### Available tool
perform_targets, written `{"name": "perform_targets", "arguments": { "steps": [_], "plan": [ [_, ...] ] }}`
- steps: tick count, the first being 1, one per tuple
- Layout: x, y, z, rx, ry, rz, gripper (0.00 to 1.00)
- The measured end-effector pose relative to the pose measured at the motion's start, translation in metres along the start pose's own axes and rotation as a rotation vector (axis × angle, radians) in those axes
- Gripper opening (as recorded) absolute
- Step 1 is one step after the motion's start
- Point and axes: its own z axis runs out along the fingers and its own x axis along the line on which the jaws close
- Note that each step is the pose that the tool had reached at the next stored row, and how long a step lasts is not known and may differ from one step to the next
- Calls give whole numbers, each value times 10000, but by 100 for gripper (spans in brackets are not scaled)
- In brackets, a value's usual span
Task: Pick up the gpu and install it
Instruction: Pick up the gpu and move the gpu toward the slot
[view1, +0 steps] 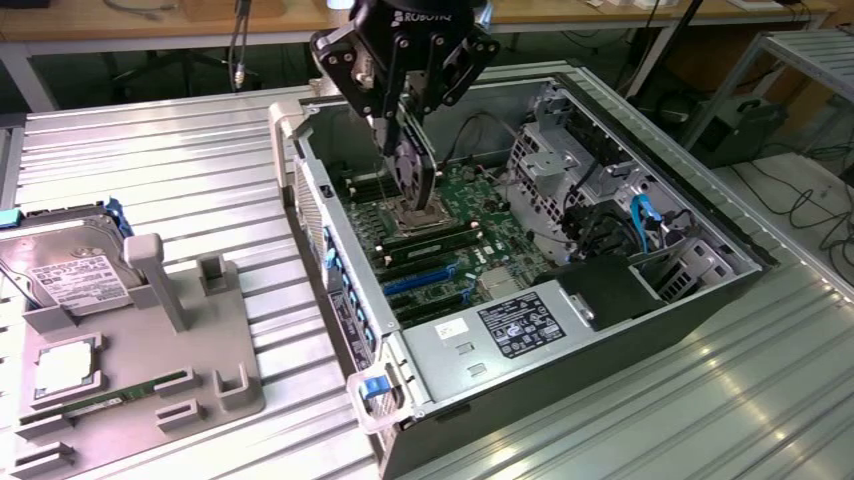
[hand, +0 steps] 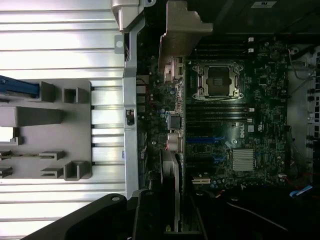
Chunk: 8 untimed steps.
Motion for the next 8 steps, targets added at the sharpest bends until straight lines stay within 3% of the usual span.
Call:
{"name": "perform_targets", "arguments": {
  "steps": [8],
  "plan": [
    [-207,26,7,0,0,0,27]
  ]
}}
